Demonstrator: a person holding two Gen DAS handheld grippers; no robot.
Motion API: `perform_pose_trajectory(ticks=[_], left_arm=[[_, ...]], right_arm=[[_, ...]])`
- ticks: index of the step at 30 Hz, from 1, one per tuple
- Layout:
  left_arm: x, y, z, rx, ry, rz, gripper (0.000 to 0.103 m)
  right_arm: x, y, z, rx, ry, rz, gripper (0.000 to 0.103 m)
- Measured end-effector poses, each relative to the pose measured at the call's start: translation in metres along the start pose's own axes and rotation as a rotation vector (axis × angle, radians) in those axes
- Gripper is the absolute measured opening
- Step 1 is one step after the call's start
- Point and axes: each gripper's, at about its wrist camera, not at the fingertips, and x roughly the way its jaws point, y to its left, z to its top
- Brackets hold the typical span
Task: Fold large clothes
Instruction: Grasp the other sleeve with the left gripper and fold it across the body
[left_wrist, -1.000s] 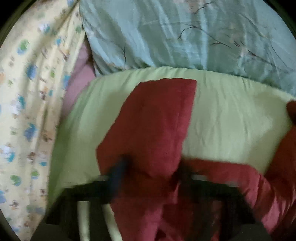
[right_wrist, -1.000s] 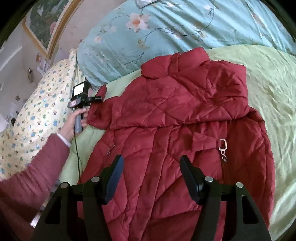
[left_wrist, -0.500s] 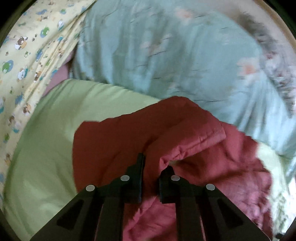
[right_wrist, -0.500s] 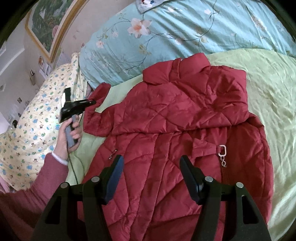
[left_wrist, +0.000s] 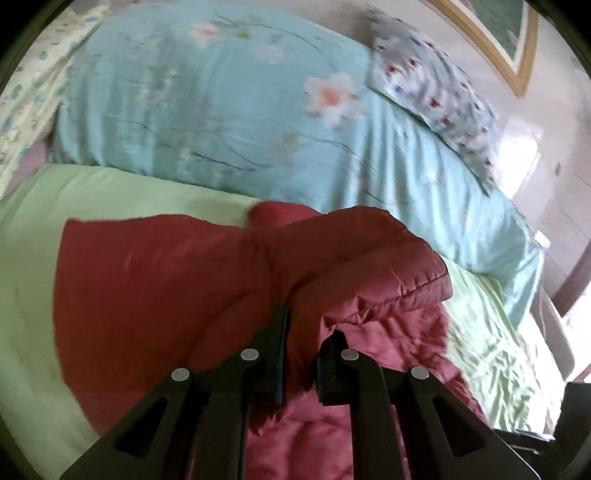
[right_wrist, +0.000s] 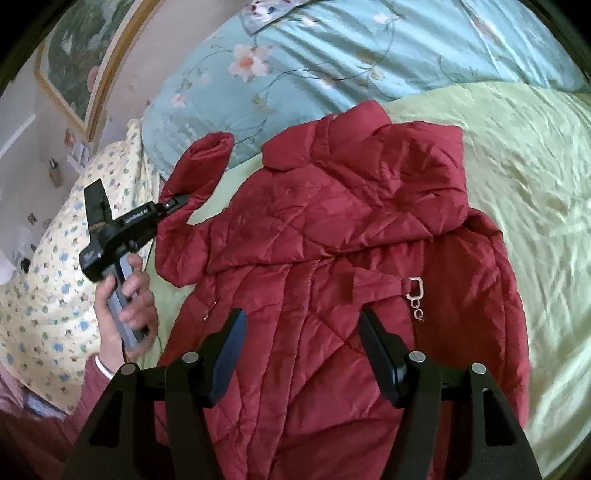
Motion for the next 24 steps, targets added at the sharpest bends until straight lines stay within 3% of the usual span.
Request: perform_pose_trajectory(ticks=[11,19,21,24], left_arm=[[0.079,-0.060,-0.008,0.097,0.100,-0.060,0.010],[0.133,-0.099,-0.030,0.254,0.143,-0.039,0.011],[0.139,-0.101,-0.033,0.258,0.149,-0.042,0.011],[0.143,-0.100,-0.031,0.248,0.147,-0.061,0.011]], right_arm=[[0.004,-0.028,0.019,0.073,-0.015,0.011,0.065],[0.025,-0.062,0.068,0.178,-0.037,0.070,0.066],[0.038,-0.074,0.081,0.224,-0.027,0.107,0.074],[0.062,-0.088,0.095,0.282,-0.007,0.141,0.075]])
